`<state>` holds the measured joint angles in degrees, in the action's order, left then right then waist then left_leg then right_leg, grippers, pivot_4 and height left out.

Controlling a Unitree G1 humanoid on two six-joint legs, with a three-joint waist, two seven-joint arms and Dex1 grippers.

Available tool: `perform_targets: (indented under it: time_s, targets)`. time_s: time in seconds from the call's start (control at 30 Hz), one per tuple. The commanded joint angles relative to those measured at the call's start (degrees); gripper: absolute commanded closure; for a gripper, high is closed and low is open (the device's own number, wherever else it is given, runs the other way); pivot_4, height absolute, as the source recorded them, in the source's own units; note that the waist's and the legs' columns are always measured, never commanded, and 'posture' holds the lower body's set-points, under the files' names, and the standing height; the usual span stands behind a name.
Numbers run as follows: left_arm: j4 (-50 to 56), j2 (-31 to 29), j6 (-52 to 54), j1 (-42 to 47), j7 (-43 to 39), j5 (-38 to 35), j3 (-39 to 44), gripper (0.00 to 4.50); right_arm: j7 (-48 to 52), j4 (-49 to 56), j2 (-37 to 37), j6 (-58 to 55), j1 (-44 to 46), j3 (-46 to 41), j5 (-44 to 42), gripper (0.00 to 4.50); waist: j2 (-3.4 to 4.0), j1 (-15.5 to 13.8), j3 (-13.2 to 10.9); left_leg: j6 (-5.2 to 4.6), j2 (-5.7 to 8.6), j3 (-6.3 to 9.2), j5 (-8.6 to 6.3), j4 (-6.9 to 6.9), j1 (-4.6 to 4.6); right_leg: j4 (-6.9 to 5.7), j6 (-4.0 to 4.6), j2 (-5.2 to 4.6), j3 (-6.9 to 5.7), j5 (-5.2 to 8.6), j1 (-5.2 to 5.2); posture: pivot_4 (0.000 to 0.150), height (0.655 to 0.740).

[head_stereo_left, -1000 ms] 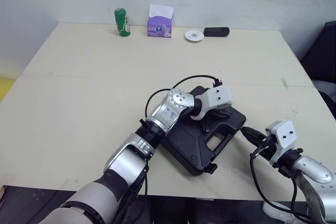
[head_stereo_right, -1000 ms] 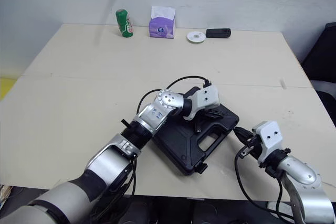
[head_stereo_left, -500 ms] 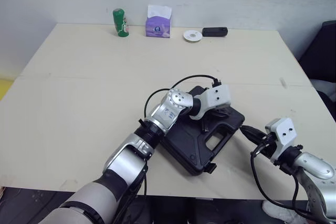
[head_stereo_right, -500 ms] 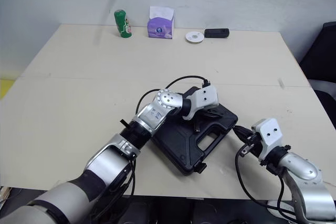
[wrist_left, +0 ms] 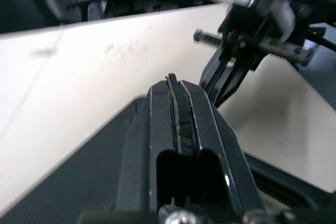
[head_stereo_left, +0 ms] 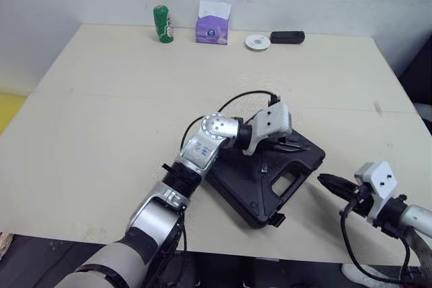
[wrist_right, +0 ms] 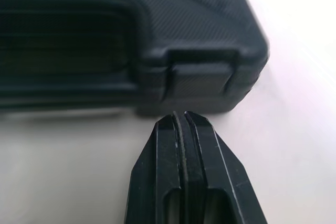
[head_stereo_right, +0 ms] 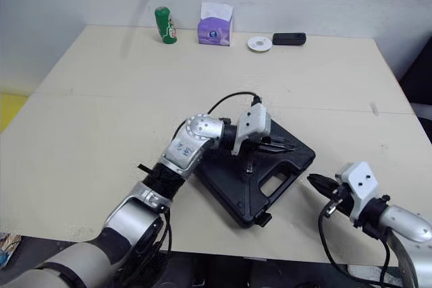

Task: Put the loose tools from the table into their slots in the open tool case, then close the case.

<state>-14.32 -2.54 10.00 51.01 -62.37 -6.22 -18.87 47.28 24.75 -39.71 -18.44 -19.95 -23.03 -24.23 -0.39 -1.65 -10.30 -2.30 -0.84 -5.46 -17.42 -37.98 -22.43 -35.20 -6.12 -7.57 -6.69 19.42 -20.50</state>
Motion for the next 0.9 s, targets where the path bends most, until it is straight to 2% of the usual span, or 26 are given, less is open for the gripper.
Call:
perform_targets:
  time_s: [0.03,0.27,0.47,0.7,0.9]
  targets:
    - [9.51,-3.30,2.17,-2.57,-3.07,-2.78,-0.89,4.50,1.67,3.35,1.96,5.28,-3.38,-1.70,-0.88,4.43,0.00,0.09,0.00,0.01,-0.01,0.01,0.00,0.01,0.04,0.02,0.00,0.02,-0.01,0.00,0.05,0.150,0.7400]
    - [19.70,-10.35,5.71,-10.21,-3.60,-3.52,-2.44,4.50,1.34,2.71,6.97,14.21,-9.03,1.90,3.10,4.43,0.06,0.19,-0.02,0.05,-0.01,0.00,0.01,0.01,0.14,-0.14,-0.02,0.00,0.11,-0.01,0.06,0.150,0.7400]
    - [27.03,-14.76,8.82,-15.41,-3.68,-3.71,-4.26,4.50,3.87,3.98,6.78,16.53,-14.84,6.06,4.41,4.43,0.11,0.07,-0.03,0.08,-0.02,0.02,-0.01,0.04,0.11,-0.09,-0.01,-0.01,0.11,0.00,0.04,0.150,0.7400]
    - [27.14,-18.97,8.80,-19.05,-2.10,-0.03,-7.67,4.50,6.51,3.87,5.64,17.39,-17.77,9.69,4.49,4.43,0.12,0.13,-0.03,0.09,-0.05,0.03,-0.07,0.04,0.15,-0.12,0.03,-0.04,0.17,0.01,0.03,0.150,0.7400]
    - [25.87,-20.72,11.20,-20.89,-0.53,2.72,-11.05,4.50,5.70,3.15,5.70,17.39,-16.67,10.69,4.96,4.43,0.15,0.10,-0.02,0.06,-0.05,0.03,-0.12,0.04,0.17,-0.08,0.03,-0.06,0.19,0.02,0.06,0.150,0.7400]
